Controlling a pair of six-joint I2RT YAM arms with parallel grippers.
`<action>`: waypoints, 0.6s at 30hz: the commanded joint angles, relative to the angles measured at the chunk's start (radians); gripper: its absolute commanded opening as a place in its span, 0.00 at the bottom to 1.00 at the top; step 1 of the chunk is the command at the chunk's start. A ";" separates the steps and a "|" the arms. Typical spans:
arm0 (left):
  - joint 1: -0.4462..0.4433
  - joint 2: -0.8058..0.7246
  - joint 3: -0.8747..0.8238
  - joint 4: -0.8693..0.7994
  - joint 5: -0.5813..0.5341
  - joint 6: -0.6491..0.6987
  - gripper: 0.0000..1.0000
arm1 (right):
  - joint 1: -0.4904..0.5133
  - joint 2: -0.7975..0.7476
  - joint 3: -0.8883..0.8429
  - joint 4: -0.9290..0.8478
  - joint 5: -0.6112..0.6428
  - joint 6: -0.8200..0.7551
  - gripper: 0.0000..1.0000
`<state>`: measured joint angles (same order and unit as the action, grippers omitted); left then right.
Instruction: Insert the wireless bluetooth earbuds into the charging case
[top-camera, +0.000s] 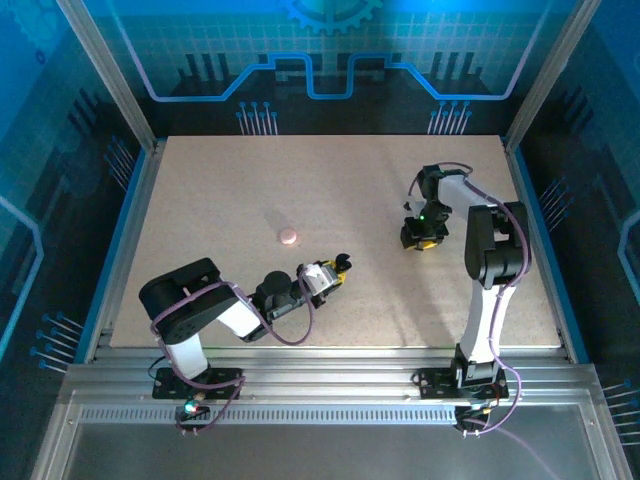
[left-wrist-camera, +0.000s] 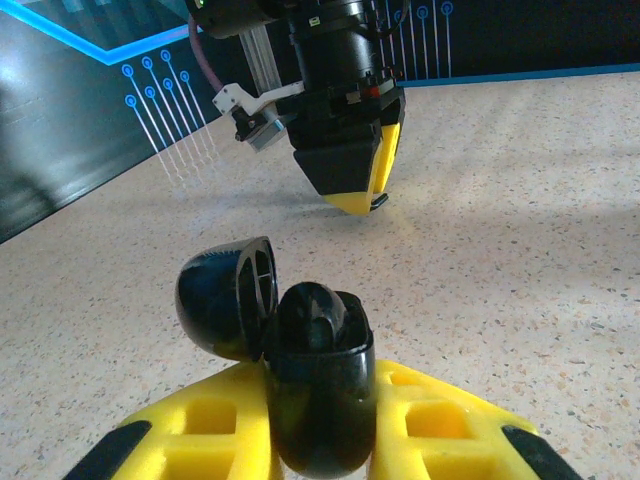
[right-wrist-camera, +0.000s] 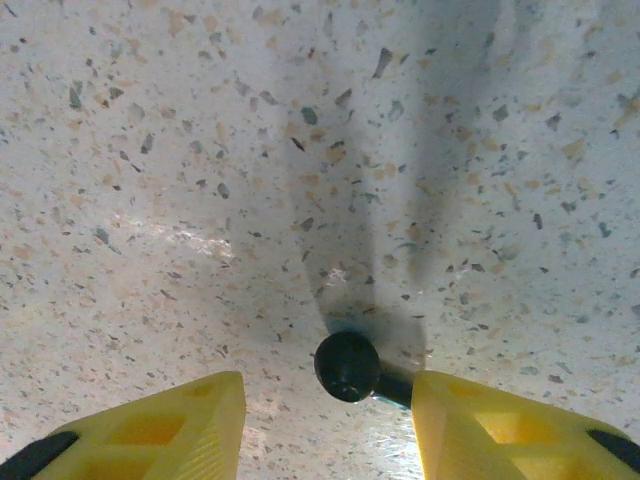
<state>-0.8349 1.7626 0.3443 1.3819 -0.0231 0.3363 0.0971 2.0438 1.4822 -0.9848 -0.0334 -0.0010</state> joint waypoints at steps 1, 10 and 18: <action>0.006 -0.001 0.007 0.021 -0.002 -0.002 0.12 | 0.000 -0.028 0.004 -0.031 0.030 -0.010 0.48; 0.006 0.000 0.010 0.021 -0.002 -0.003 0.12 | 0.098 -0.009 0.078 -0.083 0.190 -0.146 0.47; 0.007 -0.002 0.013 0.021 0.000 0.004 0.12 | 0.133 0.082 0.147 -0.163 0.273 -0.237 0.47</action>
<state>-0.8341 1.7626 0.3443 1.3819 -0.0231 0.3382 0.2237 2.0811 1.6001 -1.0786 0.1913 -0.1864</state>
